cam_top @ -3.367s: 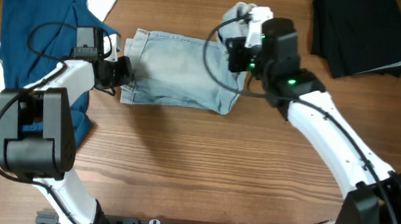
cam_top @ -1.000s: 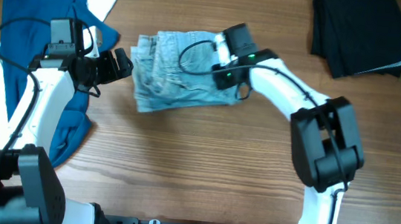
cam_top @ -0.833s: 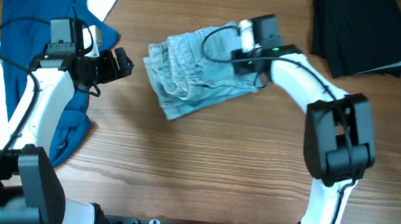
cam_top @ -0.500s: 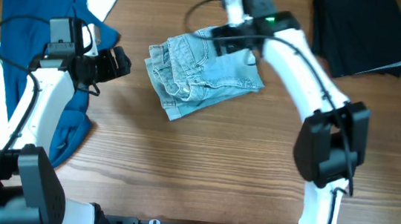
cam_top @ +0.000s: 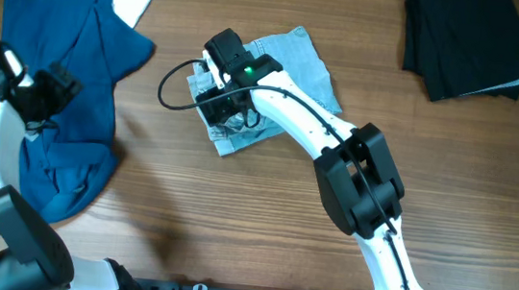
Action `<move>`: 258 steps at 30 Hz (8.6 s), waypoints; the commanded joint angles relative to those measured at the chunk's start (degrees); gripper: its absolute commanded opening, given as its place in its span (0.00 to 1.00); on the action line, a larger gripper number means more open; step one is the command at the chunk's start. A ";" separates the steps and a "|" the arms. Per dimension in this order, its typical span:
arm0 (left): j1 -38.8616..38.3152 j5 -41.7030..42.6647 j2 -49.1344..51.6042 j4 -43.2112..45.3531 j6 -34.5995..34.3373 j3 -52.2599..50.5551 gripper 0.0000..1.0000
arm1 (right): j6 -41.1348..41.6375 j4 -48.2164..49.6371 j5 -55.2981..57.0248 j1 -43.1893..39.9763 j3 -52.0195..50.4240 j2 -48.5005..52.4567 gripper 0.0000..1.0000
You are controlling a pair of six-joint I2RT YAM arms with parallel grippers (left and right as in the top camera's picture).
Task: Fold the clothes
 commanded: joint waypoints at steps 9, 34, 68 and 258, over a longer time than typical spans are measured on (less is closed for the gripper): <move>2.62 -0.13 -0.96 -0.35 -0.31 0.92 1.00 | -9.29 2.89 7.34 6.32 0.76 1.36 0.99; 2.47 -0.13 -0.96 -1.95 -0.28 0.92 1.00 | 0.02 -7.19 2.86 -14.21 1.60 6.08 0.04; 2.47 -0.13 -0.94 -1.92 -0.33 0.92 1.00 | 11.74 -3.10 32.76 -39.91 7.67 -28.33 0.04; -24.13 -1.46 -87.17 39.56 15.37 -63.25 1.00 | -3.04 42.75 0.94 -29.09 -108.50 -133.39 1.00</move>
